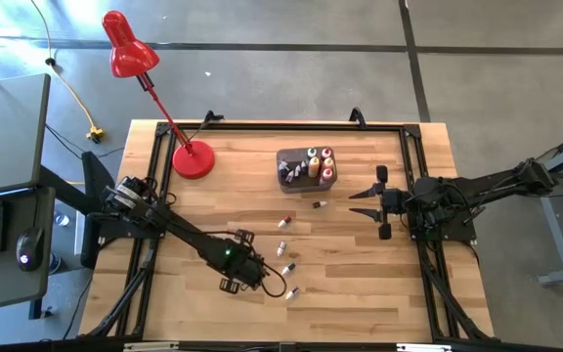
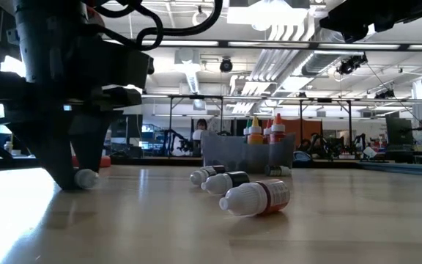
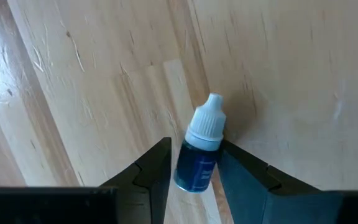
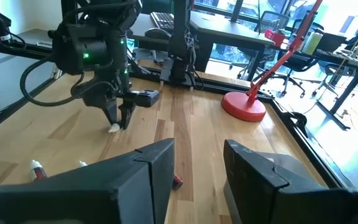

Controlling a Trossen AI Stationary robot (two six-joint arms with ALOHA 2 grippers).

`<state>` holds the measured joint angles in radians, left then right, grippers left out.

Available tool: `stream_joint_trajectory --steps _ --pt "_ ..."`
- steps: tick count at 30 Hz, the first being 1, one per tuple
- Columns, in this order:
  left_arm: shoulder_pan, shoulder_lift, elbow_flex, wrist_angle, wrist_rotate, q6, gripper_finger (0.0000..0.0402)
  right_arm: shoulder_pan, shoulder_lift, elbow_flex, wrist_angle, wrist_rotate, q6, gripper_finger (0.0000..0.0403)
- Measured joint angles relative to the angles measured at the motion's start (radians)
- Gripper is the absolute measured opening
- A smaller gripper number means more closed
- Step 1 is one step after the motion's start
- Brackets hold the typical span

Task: Pick & Place food coloring
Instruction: Put the small dark blue food coloring bottle into the black bin

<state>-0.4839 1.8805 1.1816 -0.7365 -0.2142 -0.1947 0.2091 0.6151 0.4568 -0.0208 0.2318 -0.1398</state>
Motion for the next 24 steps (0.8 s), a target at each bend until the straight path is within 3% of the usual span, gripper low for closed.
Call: stream_joint_trajectory --steps 6,15,18,24 --pt "0.000 0.002 -0.001 0.005 -0.009 -0.014 0.0123 0.000 0.000 0.000 0.001 0.000 0.000 0.0133" --pt "-0.001 0.004 -0.001 0.009 -0.048 -0.106 0.0063 0.000 0.000 0.000 0.002 0.000 0.000 0.0133" --pt "-0.002 0.008 0.018 0.001 -0.099 -0.139 0.0066 0.000 0.000 0.000 0.002 0.000 0.000 0.0133" --pt "0.068 0.010 0.094 0.020 -0.359 -0.202 0.0079 0.000 0.000 0.000 0.015 0.000 0.000 0.0133"
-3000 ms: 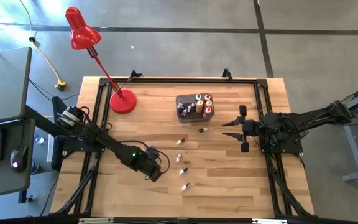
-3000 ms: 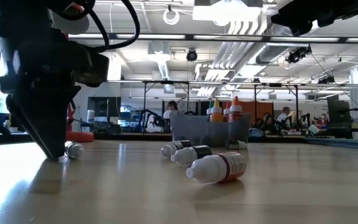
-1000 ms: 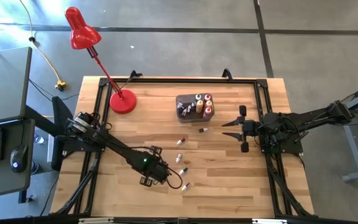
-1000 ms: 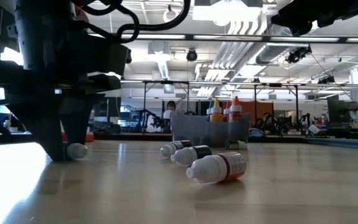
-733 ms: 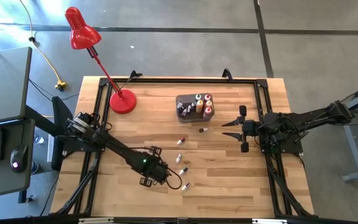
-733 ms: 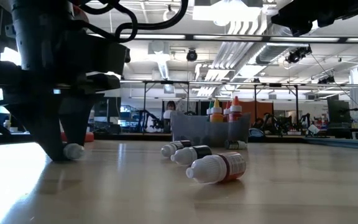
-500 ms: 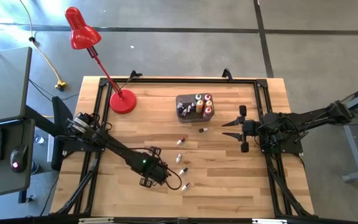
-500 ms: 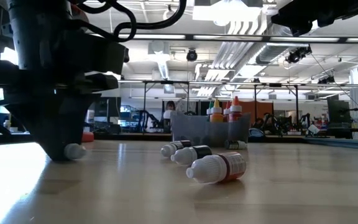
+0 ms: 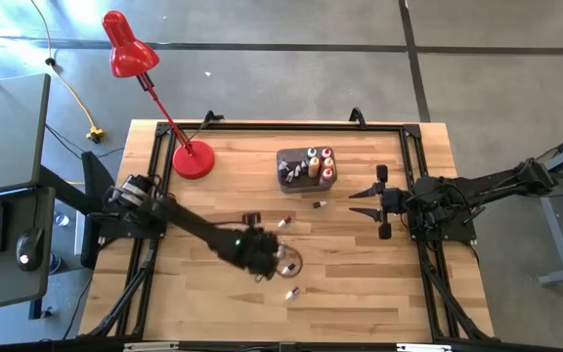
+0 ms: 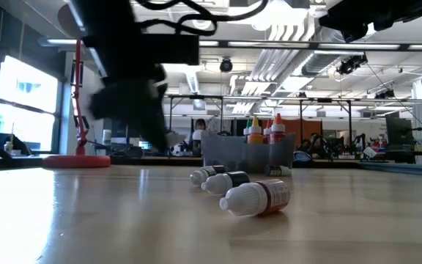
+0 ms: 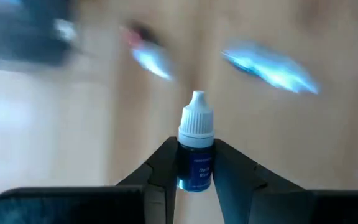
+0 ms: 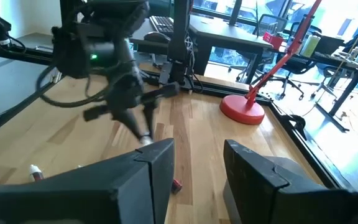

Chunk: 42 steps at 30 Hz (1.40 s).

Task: Pick & Place food coloring
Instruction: Put the small dark blue food coloring bottle into the black bin, then put the small black food coloring bottle into the black bin

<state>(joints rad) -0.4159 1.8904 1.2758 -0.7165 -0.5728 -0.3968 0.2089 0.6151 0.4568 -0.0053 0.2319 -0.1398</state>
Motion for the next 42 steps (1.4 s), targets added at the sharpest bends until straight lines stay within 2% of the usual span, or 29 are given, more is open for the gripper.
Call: stream_joint_trajectory --steps 4,7,11,15,21,23,27,30,32,37,42 --pt "0.099 0.000 0.055 -0.001 -0.159 0.005 0.0080 0.000 0.000 0.000 0.003 0.000 0.000 0.0133" --pt "0.203 0.000 0.099 0.020 -0.195 0.088 0.0080 0.000 0.000 0.000 0.001 0.000 0.003 0.0133" --pt "0.328 -0.001 0.144 0.101 -0.152 0.224 0.0080 0.000 0.000 0.000 -0.006 0.000 0.004 0.0133" --pt "0.416 -0.003 0.188 0.112 -0.091 0.244 0.0081 0.000 0.000 0.000 -0.006 0.000 0.004 0.0133" --pt "0.526 -0.002 0.198 0.170 0.123 0.270 0.0081 0.000 0.000 0.000 -0.022 0.000 0.009 0.0133" --pt "0.549 0.007 0.198 0.199 0.165 0.270 0.0081 0.000 0.000 0.000 -0.024 0.000 0.024 0.0133" --pt "0.584 0.023 0.201 0.204 0.173 0.278 0.0085 0.000 0.000 0.000 -0.027 0.000 0.052 0.0133" --pt "0.605 0.038 0.196 0.163 0.206 0.284 0.0102 0.000 0.000 0.000 -0.028 0.000 0.053 0.0133" --pt "0.609 0.057 0.201 0.199 0.224 0.287 0.0119 0.000 0.001 0.000 -0.028 0.000 0.053 0.0133" --pt "0.597 0.073 0.199 0.218 0.223 0.308 0.0157 0.000 0.001 0.000 -0.028 0.000 0.038 0.0133" --pt "0.560 0.063 0.261 0.138 0.193 0.322 0.0161 0.000 0.030 0.000 -0.029 -0.019 0.027 0.0133"
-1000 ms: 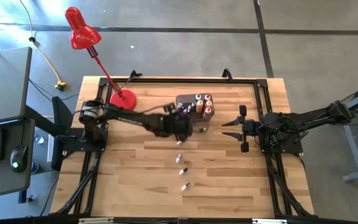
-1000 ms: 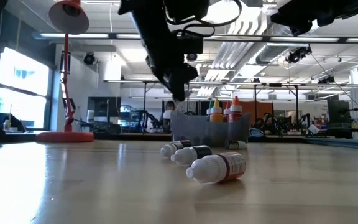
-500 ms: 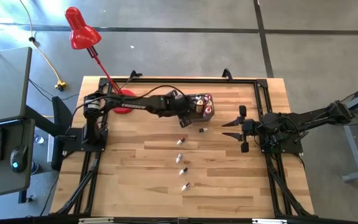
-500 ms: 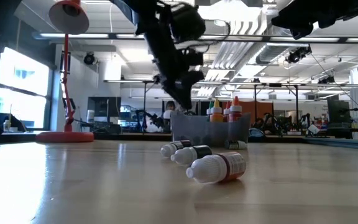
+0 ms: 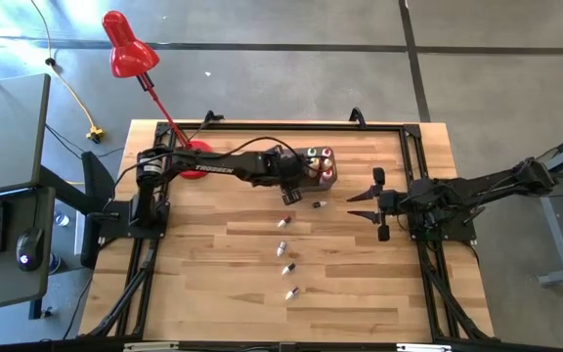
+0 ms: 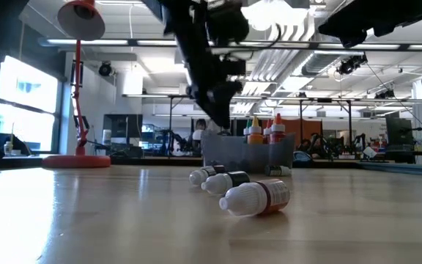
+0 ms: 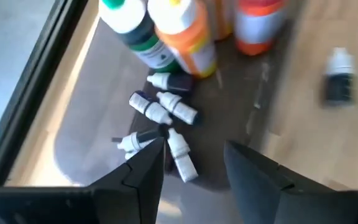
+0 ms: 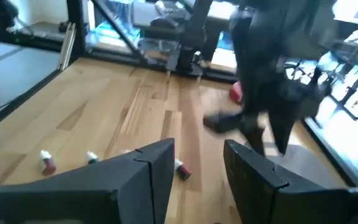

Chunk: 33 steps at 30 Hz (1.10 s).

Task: Pick & Place food coloring
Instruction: Put the small black food coloring bottle into the black bin

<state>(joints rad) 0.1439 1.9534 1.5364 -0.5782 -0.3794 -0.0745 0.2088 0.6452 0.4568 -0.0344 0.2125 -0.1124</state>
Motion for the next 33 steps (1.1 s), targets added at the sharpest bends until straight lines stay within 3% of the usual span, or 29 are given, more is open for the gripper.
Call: stream_joint_trajectory --steps 4,11,19,25,33 --pt "-0.051 -0.013 0.141 -0.187 -0.040 0.000 0.0159 0.000 0.079 0.000 0.002 -0.022 -0.001 0.0133" --pt "-0.155 -0.013 0.421 -0.586 -0.208 -0.043 0.0158 -0.030 0.321 0.000 0.066 -0.055 0.000 0.0133" --pt "-0.316 -0.013 0.654 -1.001 -0.427 -0.277 0.0158 -0.143 0.587 -0.001 0.194 -0.072 0.004 0.0133" --pt "-0.424 -0.073 0.657 -0.994 -0.536 -0.323 0.0158 -0.230 0.708 0.000 0.254 -0.091 0.033 0.0133" --pt "-0.487 -0.088 0.654 -0.993 -0.571 -0.336 0.0158 -0.284 0.854 0.000 0.403 -0.150 0.011 0.0133"
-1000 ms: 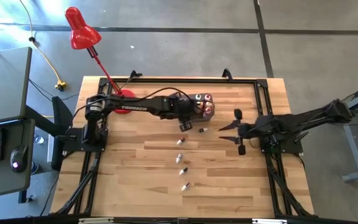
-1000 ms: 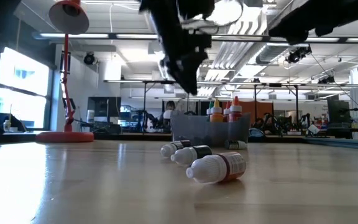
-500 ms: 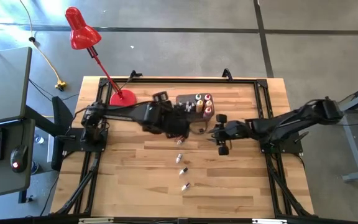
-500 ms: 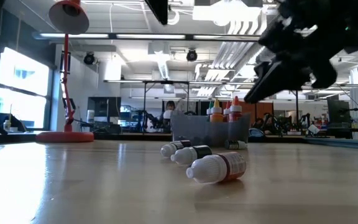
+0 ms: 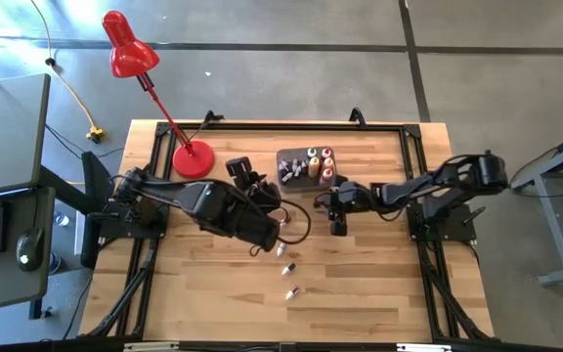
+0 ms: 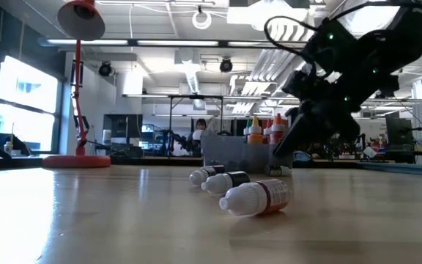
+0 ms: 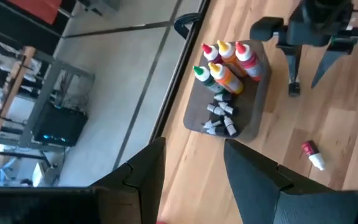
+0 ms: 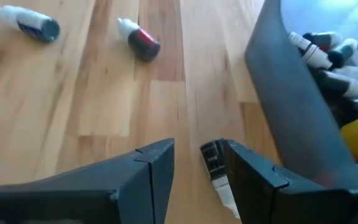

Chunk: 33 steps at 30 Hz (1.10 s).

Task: Pick & Place food coloring
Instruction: Put the small black food coloring bottle into the black bin

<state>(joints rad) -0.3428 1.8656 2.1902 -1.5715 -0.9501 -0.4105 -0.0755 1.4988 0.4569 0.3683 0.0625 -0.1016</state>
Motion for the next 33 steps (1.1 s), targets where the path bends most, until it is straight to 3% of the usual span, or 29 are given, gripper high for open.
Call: stream_joint_trajectory --steps 10,33 --pt "0.002 0.000 0.000 0.000 0.005 0.020 0.0158 -0.026 0.101 0.002 0.079 0.006 -0.044 0.0133" --pt "0.002 0.001 0.000 0.000 0.023 0.039 0.0158 -0.002 0.110 0.002 -0.004 0.050 -0.034 0.0133"
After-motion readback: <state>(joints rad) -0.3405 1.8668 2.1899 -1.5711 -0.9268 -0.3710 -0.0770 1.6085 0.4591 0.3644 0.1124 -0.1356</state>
